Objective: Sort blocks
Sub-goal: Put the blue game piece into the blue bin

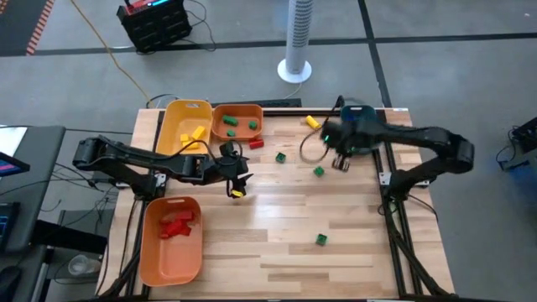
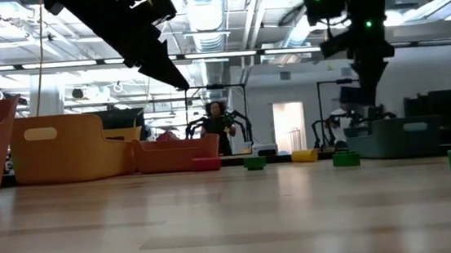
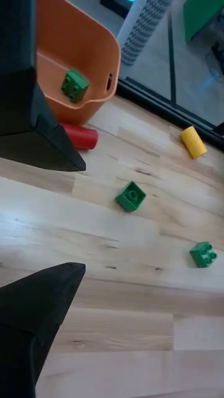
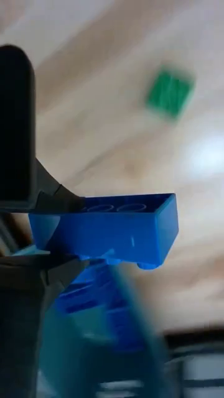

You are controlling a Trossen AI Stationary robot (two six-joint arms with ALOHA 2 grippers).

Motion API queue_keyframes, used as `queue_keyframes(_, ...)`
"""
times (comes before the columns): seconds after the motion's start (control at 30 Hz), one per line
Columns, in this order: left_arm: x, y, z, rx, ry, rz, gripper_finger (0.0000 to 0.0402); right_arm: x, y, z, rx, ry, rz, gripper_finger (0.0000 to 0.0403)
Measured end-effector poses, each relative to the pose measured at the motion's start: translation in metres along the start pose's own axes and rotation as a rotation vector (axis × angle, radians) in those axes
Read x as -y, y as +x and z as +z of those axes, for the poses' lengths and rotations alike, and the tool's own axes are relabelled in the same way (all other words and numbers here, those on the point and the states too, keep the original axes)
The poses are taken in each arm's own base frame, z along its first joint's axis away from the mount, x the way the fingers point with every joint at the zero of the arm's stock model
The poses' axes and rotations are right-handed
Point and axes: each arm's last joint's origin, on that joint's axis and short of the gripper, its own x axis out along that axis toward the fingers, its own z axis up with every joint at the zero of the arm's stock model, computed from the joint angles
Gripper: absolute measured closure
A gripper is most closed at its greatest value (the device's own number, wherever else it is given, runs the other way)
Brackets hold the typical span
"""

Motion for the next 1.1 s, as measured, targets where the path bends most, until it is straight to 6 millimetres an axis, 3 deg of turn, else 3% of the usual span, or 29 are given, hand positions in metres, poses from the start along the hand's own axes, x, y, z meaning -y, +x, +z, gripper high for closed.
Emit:
queue_keyframes(0.23,-0.001,0.000,0.003,0.027,0.008,0.002,0.0155,0.074,0.018,-0.024,-0.086,0.404,-0.042,0.0350)
queue_keyframes(0.43,-0.001,0.000,0.004,0.039,0.003,0.002,0.0155,0.110,0.053,-0.032,-0.212,0.540,-0.039,0.0350)
queue_keyframes(0.63,-0.001,0.000,0.004,0.038,0.003,0.002,0.0155,0.128,0.080,-0.031,-0.256,0.560,-0.032,0.0348)
queue_keyframes(0.87,0.000,0.000,0.004,0.036,0.004,0.001,0.0155,0.131,0.098,-0.025,-0.308,0.552,0.014,0.0342)
queue_keyframes(1.1,0.000,0.000,0.003,0.031,0.007,0.001,0.0155,0.133,0.110,-0.025,-0.348,0.530,0.035,0.0273)
